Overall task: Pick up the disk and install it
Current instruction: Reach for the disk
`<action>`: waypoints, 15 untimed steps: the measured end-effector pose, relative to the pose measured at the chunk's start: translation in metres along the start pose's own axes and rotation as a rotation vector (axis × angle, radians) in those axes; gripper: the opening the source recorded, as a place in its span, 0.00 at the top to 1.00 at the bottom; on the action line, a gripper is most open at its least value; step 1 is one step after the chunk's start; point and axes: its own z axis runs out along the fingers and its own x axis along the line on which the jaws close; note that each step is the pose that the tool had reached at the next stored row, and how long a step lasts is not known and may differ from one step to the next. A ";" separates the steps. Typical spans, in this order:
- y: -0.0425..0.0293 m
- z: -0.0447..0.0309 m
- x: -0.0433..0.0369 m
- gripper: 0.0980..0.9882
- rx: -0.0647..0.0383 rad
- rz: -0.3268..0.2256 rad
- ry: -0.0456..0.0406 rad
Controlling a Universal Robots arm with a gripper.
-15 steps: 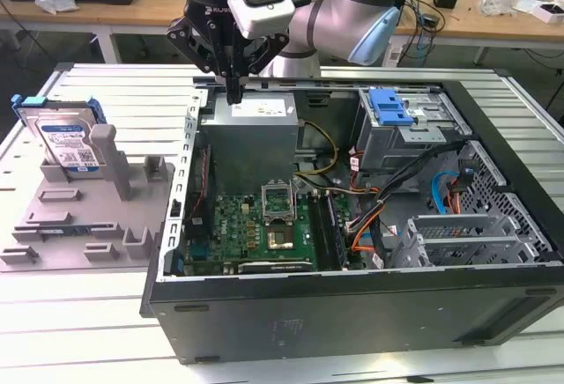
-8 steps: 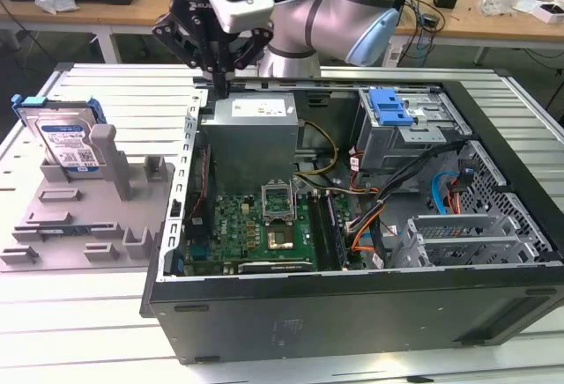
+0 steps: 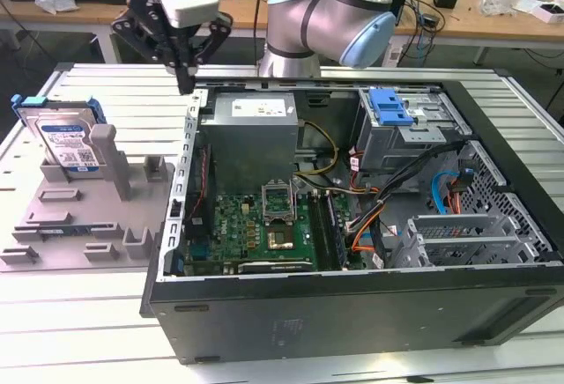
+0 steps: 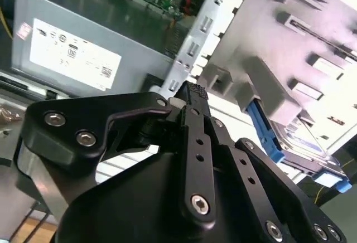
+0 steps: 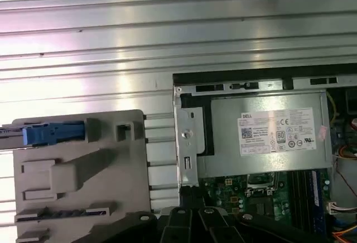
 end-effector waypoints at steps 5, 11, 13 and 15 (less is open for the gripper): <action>0.0042 0.0009 0.0275 0.99 -0.001 0.000 0.0009; 0.0094 0.0019 0.0635 0.99 -0.004 0.000 0.0049; 0.0124 0.0024 0.0792 0.99 -0.005 0.000 0.0077; 0.0136 0.0026 0.0856 0.99 -0.005 0.001 0.0091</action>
